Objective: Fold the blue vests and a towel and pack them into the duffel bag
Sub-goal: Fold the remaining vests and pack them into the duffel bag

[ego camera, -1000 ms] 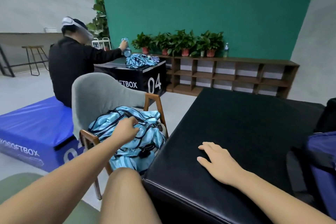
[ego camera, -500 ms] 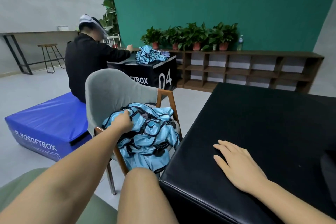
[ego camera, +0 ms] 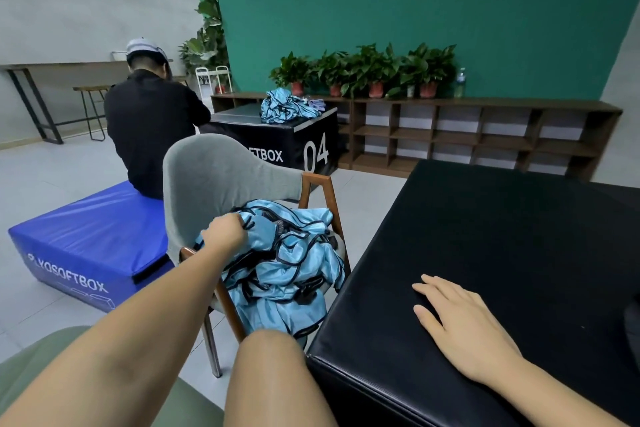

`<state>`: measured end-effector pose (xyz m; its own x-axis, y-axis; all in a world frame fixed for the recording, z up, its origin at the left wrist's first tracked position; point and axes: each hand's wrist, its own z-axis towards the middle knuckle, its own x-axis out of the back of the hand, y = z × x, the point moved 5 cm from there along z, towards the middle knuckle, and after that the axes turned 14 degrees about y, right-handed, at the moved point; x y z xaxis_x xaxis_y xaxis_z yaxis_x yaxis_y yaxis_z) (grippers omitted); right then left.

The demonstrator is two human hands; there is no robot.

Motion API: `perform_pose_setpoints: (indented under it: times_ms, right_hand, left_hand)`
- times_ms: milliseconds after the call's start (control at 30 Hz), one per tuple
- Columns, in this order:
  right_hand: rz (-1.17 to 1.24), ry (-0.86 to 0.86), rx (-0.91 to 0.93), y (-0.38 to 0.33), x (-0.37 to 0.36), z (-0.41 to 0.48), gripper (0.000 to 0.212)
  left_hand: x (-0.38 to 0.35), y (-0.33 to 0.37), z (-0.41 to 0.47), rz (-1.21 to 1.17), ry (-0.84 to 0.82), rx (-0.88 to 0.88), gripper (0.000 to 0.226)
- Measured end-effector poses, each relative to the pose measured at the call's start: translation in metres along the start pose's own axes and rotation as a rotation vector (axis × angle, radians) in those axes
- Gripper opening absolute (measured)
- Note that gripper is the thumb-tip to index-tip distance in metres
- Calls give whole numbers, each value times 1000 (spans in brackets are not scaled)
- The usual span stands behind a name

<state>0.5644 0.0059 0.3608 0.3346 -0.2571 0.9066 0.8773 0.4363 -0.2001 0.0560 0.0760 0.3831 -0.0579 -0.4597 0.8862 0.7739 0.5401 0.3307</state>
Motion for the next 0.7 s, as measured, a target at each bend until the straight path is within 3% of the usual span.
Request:
perform_pose_setpoints:
  times_ms: [100, 333, 433, 533, 700]
  right_hand:
    - [44, 3, -24, 0, 3, 0, 52]
    - [168, -68, -41, 6, 3, 7, 48]
    - [253, -81, -85, 3, 18, 12, 56]
    - [306, -52, -108, -1, 38, 18, 34]
    - [417, 41, -110, -18, 88, 27, 26]
  left_hand:
    - [27, 5, 9, -121, 97, 3, 14]
    - [110, 22, 33, -296, 286, -60, 5]
    - [150, 38, 34, -397, 327, -80, 10]
    - [189, 65, 28, -492, 354, -144, 7]
    - [239, 106, 9, -585, 376, -223, 9]
